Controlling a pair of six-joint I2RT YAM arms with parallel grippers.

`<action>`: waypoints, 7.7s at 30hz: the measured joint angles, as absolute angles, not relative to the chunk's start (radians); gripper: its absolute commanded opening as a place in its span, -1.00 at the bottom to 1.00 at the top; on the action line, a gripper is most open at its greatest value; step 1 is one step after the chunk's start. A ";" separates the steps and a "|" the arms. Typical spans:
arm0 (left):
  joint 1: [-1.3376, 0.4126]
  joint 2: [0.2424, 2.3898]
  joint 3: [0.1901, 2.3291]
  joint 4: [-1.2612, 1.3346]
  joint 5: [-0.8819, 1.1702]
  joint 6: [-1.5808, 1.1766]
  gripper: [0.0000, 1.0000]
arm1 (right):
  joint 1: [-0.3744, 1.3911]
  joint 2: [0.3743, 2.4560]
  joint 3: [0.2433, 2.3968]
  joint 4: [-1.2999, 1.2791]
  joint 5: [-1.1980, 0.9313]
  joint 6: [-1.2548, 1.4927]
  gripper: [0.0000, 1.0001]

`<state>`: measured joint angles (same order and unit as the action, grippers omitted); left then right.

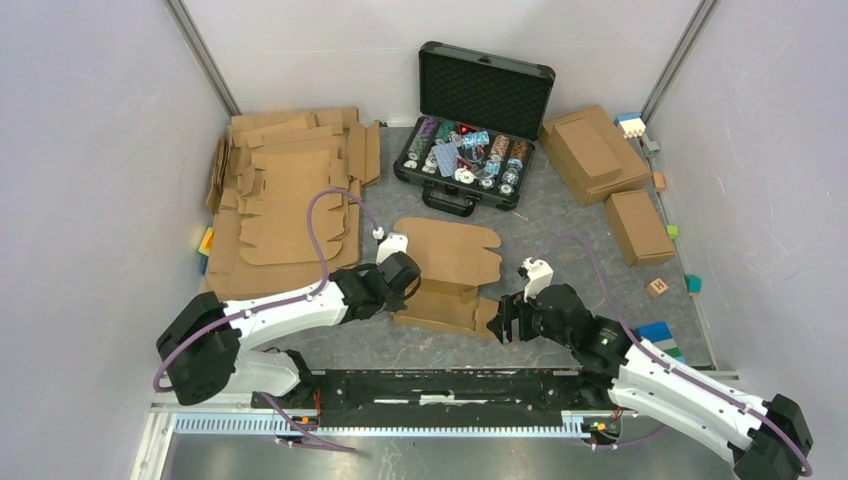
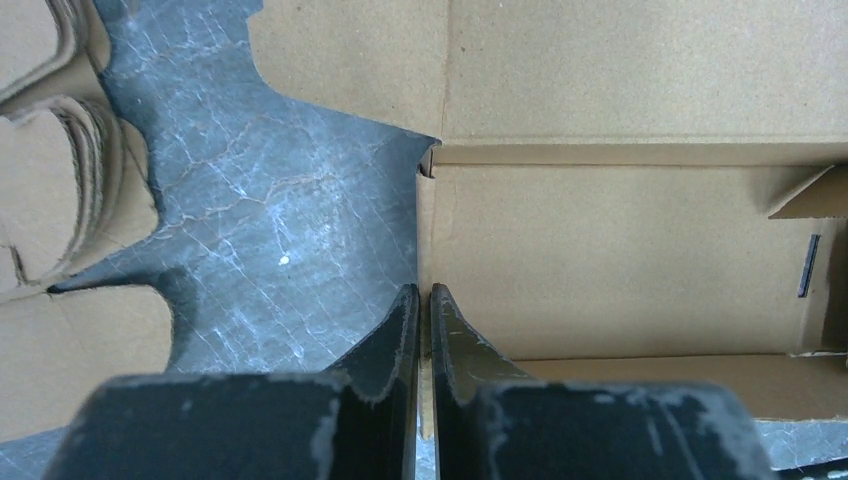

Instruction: Fold the paper box

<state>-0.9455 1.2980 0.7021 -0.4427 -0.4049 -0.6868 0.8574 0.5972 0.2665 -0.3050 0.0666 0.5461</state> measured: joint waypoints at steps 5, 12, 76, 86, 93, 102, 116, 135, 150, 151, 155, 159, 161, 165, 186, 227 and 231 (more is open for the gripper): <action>-0.937 1.301 0.702 -0.415 -0.417 -0.655 -0.95 | 0.857 0.632 0.270 -0.295 0.072 0.540 0.65; -0.928 1.332 0.702 -0.368 -0.418 -0.625 -0.96 | 0.857 0.720 0.286 -0.284 0.068 0.538 0.61; -0.881 1.321 0.651 -0.231 -0.417 -0.540 -0.96 | 0.959 1.015 0.594 -0.729 0.625 0.877 0.67; -0.881 1.321 0.651 -0.237 -0.437 -0.540 -0.96 | 0.953 0.762 0.444 -0.488 0.372 0.648 0.68; -0.881 1.321 0.651 -0.238 -0.444 -0.539 -0.96 | 0.953 0.735 0.428 -0.358 0.166 0.530 -0.51; -0.881 1.317 0.651 -0.243 -0.444 -0.539 -0.95 | 0.979 0.818 0.403 -0.290 0.014 0.523 -1.00; -0.881 1.312 0.650 -0.251 -0.439 -0.538 -0.96 | 0.982 1.024 0.452 -0.232 0.105 0.526 -1.00; -0.881 1.312 0.649 -0.249 -0.434 -0.521 -0.96 | 0.982 1.051 0.566 -0.180 0.200 0.496 -0.10; -0.881 1.305 0.648 -0.250 -0.434 -0.521 -0.96 | 0.801 0.773 0.247 -0.194 0.152 0.733 0.96; -0.881 1.304 0.648 -0.250 -0.434 -0.521 -0.96 | 0.791 0.765 0.230 -0.179 0.138 0.766 0.96; -0.881 1.304 0.648 -0.250 -0.434 -0.521 -0.96 | 0.776 0.794 0.234 -0.144 0.130 0.897 0.96; -0.881 1.304 0.648 -0.250 -0.434 -0.521 -0.96 | 0.768 0.927 0.302 -0.135 0.101 0.980 0.96; -0.881 1.304 0.648 -0.250 -0.433 -0.521 -0.96 | 0.767 0.974 0.315 -0.101 0.066 1.007 0.96; -0.879 1.303 0.639 -0.236 -0.413 -0.521 -0.95 | 0.764 1.021 0.311 -0.014 -0.014 1.045 0.96; -0.796 1.285 0.619 -0.206 -0.330 -0.527 -0.96 | 0.745 0.886 0.245 0.029 -0.028 1.092 0.96; -0.775 1.254 0.593 -0.200 -0.308 -0.523 -0.96 | 0.665 0.877 0.172 0.239 -0.173 1.110 0.87; -0.775 1.254 0.593 -0.200 -0.308 -0.523 -0.95 | 0.651 0.821 0.156 0.230 -0.172 1.110 0.87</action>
<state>-0.7753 1.2537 0.5926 -0.1997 -0.3084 -0.5228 0.6514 0.8211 0.1562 0.2298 -0.1722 1.1095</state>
